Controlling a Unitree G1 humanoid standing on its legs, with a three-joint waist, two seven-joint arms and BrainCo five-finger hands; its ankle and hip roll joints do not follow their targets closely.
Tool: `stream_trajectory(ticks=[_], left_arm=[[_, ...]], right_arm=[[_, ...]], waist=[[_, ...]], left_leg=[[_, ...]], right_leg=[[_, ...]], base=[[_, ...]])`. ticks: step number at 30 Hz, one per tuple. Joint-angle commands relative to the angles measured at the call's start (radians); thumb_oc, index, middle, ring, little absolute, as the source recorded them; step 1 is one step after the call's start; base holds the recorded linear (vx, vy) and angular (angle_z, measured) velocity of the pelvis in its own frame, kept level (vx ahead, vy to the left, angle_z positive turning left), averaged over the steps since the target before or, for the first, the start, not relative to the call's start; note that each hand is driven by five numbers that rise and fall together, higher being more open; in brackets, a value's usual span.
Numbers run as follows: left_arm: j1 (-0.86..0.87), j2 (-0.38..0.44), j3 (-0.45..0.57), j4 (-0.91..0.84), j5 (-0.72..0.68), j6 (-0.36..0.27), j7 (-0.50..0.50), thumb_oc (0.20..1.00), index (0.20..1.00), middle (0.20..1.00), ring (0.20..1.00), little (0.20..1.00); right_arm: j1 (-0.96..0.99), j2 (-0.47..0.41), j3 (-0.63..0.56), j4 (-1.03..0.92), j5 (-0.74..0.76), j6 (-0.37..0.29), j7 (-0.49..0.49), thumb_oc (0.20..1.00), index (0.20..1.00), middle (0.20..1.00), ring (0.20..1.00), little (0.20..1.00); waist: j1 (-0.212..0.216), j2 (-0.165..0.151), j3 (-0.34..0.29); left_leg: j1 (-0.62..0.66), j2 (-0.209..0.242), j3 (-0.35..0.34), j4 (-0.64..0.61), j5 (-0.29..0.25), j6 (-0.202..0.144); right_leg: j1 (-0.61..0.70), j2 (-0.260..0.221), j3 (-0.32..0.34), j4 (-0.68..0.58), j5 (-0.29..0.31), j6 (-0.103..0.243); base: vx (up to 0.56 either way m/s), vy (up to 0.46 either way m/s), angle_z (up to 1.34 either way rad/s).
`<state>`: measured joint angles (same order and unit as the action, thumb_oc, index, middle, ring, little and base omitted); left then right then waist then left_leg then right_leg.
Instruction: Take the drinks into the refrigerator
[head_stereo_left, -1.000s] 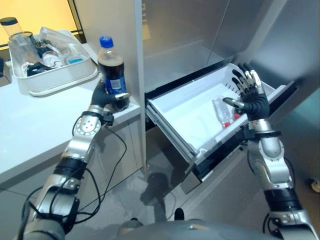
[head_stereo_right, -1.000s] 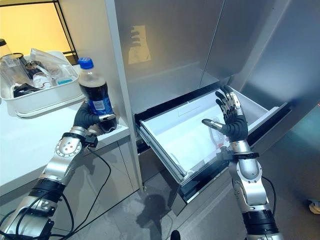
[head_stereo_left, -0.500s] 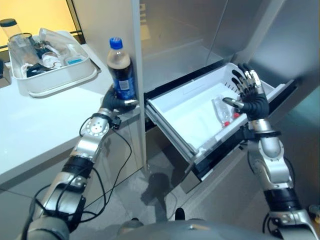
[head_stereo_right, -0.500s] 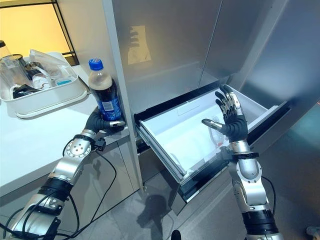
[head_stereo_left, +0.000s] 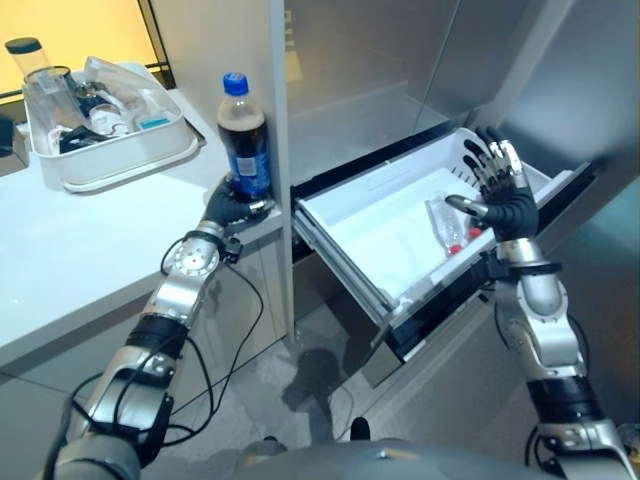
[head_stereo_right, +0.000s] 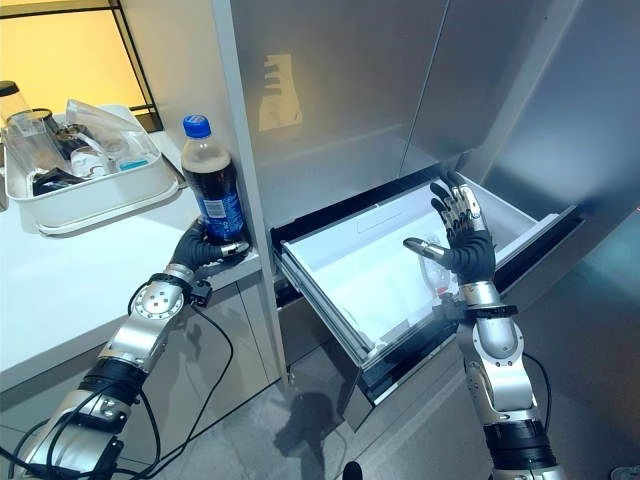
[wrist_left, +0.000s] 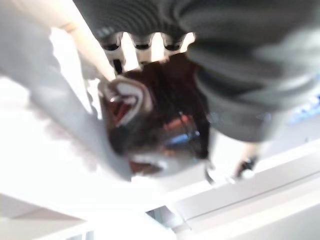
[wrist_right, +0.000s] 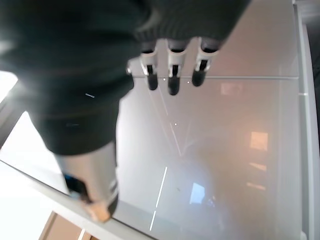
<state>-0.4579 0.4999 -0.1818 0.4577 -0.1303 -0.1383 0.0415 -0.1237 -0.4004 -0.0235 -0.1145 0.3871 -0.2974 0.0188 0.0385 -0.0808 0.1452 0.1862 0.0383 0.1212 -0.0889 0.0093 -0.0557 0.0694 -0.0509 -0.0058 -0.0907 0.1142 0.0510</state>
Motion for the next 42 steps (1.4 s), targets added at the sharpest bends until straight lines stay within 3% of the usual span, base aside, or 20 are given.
stream_trajectory(ticks=[1,13,21,34,42], left_arm=[[-0.073,-0.035,-0.012,0.065,0.056,-0.015,0.003,0.2,0.2,0.2,0.2,0.2],[-0.048,-0.045,0.014,0.049,0.027,-0.027,0.022,0.2,0.2,0.2,0.2,0.2],[0.064,-0.05,0.089,-0.127,-0.176,-0.087,-0.003,0.2,0.2,0.2,0.2,0.2],[0.265,-0.03,0.249,-0.473,-0.335,-0.152,-0.068,0.2,0.2,0.2,0.2,0.2],[0.357,-0.026,0.317,-0.637,-0.396,-0.168,-0.131,0.2,0.2,0.2,0.2,0.2]], right_arm=[[-0.025,0.005,-0.061,-0.107,0.026,-0.028,0.007,1.0,1.0,1.0,1.0,1.0],[-0.017,0.009,-0.055,-0.1,0.022,-0.03,0.013,1.0,1.0,1.0,1.0,1.0],[-0.01,0.011,-0.072,-0.099,0.015,-0.038,0.013,1.0,1.0,1.0,1.0,1.0],[-0.012,-0.006,-0.115,-0.067,-0.026,-0.042,0.015,1.0,1.0,1.0,1.0,1.0],[-0.003,-0.041,-0.126,-0.056,-0.025,-0.028,0.068,1.0,1.0,1.0,1.0,1.0]], waist=[[-0.026,0.01,0.004],[-0.022,0.012,0.005],[-0.013,0.012,0.01],[0.017,0.007,0.017],[0.031,0.007,0.018]], left_leg=[[0.033,-0.015,-0.062,0.002,-0.091,0.033],[0.033,-0.016,-0.065,0.002,-0.09,0.033],[0.026,-0.017,-0.068,0.002,-0.087,0.033],[0.015,-0.019,-0.074,0.002,-0.086,0.037],[0.012,-0.021,-0.077,0.002,-0.087,0.037]], right_leg=[[0.03,0.006,0.001,0.096,-0.103,0.051],[0.032,0.005,-0.006,0.097,-0.102,0.049],[0.025,0.002,-0.007,0.097,-0.097,0.049],[0.019,0.0,-0.016,0.101,-0.097,0.047],[0.02,-0.003,-0.016,0.099,-0.099,0.047]], base=[[0.0,0.0,0.0],[0.0,0.0,0.0],[0.0,0.0,0.0],[0.0,0.0,0.0],[0.0,0.0,0.0]])
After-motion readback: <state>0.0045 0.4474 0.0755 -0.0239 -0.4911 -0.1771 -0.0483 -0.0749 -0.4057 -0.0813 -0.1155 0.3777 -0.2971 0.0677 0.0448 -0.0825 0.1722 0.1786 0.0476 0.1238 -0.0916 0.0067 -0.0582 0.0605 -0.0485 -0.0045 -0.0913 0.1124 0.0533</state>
